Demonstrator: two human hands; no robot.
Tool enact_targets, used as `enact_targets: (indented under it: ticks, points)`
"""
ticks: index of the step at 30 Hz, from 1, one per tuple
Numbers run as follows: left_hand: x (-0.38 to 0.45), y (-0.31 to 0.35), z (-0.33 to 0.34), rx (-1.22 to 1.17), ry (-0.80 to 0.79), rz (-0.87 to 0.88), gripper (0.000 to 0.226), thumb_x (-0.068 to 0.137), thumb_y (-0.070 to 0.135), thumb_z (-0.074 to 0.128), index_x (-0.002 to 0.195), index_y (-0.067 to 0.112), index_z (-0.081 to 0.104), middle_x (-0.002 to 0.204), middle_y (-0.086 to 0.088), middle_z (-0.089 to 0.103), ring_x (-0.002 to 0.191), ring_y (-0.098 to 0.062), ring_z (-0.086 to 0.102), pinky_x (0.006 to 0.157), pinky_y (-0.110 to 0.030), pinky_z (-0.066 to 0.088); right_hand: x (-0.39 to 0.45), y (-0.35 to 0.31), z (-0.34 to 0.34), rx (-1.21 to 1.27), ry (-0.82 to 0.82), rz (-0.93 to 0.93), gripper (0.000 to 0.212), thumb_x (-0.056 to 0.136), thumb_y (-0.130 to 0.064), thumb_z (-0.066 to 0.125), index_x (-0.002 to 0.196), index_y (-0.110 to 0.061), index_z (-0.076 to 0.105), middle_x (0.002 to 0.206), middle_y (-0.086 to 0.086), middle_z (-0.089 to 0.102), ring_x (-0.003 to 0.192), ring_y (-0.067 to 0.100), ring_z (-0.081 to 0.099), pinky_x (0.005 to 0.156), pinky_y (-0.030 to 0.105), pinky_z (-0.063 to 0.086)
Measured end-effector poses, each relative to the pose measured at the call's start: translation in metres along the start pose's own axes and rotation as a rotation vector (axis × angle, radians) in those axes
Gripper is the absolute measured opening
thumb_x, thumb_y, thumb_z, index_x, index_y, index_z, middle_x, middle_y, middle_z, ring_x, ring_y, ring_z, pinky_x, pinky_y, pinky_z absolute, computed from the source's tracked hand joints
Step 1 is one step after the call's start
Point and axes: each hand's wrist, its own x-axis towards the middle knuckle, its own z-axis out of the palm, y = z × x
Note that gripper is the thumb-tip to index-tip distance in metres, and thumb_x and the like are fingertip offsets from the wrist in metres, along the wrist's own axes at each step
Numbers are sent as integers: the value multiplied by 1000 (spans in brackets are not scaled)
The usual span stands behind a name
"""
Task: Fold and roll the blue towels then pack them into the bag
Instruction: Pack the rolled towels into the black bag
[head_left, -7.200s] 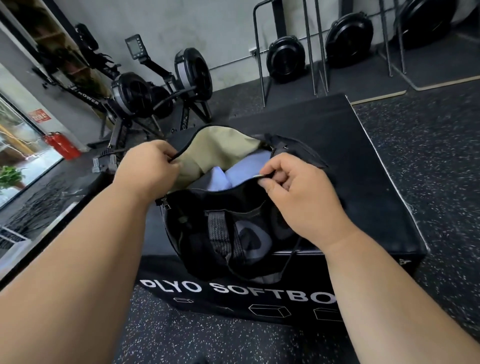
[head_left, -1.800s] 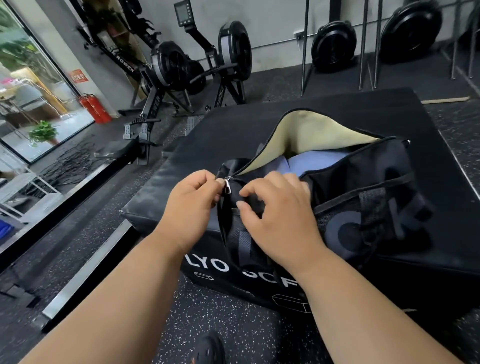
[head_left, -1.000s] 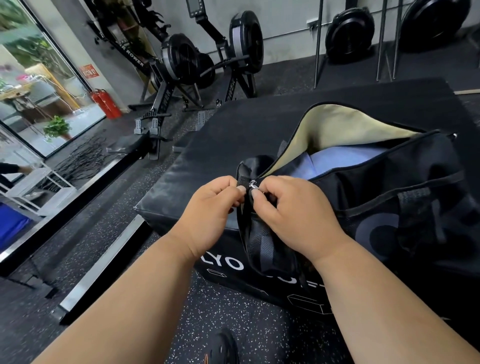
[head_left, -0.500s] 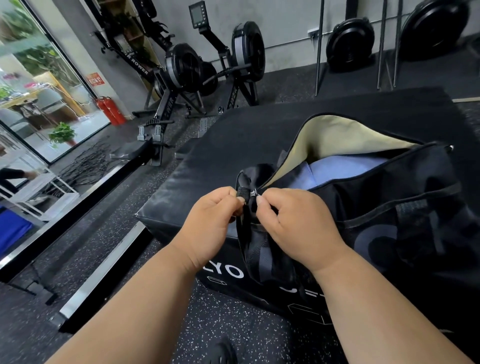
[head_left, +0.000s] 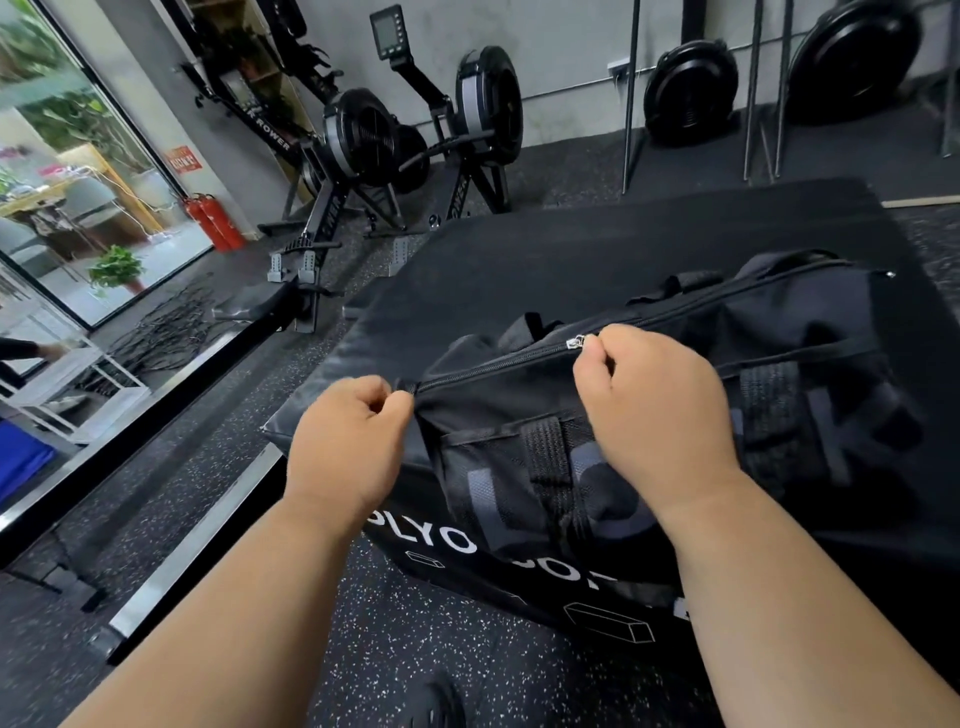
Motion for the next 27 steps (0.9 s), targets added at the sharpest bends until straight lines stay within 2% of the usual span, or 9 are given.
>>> enact_targets:
  ticks: [2, 4, 6, 8, 12, 16, 20, 23, 27]
  points:
    - [-2, 11, 2, 68, 67, 113, 9, 87, 34, 63, 87, 25, 63, 95, 6, 57, 96, -20, 56, 88, -38, 45, 0, 3, -4, 10, -2, -10, 47, 102, -24, 53, 63, -19, 28, 55, -3, 35, 50, 15, 32, 48, 30, 18]
    - [-5, 24, 5, 107, 43, 269, 38, 86, 45, 66, 123, 35, 62, 123, 7, 54, 120, -16, 48, 109, -34, 37, 0, 4, -8, 22, 5, -13, 48, 102, -23, 53, 63, -19, 26, 55, -4, 34, 51, 14, 32, 49, 27, 18]
    - [-6, 34, 13, 215, -11, 480, 51, 88, 58, 65, 135, 40, 61, 131, 10, 55, 128, -17, 44, 114, -33, 32, 0, 6, -14, 29, 12, -10, 49, 103, -22, 54, 63, -19, 26, 55, -3, 33, 52, 16, 32, 49, 25, 19]
    - [-5, 39, 23, 317, -29, 585, 40, 90, 58, 68, 125, 39, 70, 121, 13, 65, 121, -21, 52, 107, -36, 40, 0, 10, -21, 32, 15, -6, 48, 103, -23, 53, 63, -18, 27, 55, -2, 34, 52, 16, 33, 49, 23, 19]
    - [3, 42, 25, 315, 33, 601, 12, 92, 35, 76, 103, 31, 79, 98, 8, 75, 97, -28, 63, 90, -41, 52, 2, 24, -37, 40, 35, 32, 47, 103, -23, 51, 63, -18, 27, 55, -1, 34, 52, 18, 30, 48, 32, 22]
    - [9, 52, 20, 280, 102, 563, 12, 93, 32, 76, 103, 29, 81, 100, 5, 77, 100, -30, 64, 92, -41, 51, 7, 49, -56, -22, 109, 136, 48, 104, -27, 49, 63, -15, 30, 55, 0, 37, 52, 20, 33, 52, 40, 17]
    - [23, 63, 19, 287, 160, 530, 16, 94, 34, 72, 106, 31, 81, 104, 4, 77, 103, -31, 65, 95, -44, 52, 10, 69, -78, -8, 206, 205, 49, 105, -26, 49, 62, -15, 29, 55, -1, 36, 52, 13, 33, 50, 36, 17]
    - [33, 70, 21, 276, 200, 468, 17, 95, 34, 70, 108, 31, 81, 105, 1, 77, 104, -36, 65, 93, -45, 54, 14, 85, -97, -19, 295, 279, 49, 106, -27, 47, 63, -14, 29, 58, 0, 36, 53, 11, 32, 60, 47, 11]
    - [42, 76, 30, 233, 205, 407, 18, 96, 35, 67, 109, 31, 80, 106, -1, 76, 103, -37, 64, 89, -48, 56, 14, 104, -110, -29, 360, 338, 49, 107, -28, 46, 64, -13, 28, 58, 3, 34, 53, 14, 31, 59, 46, 10]
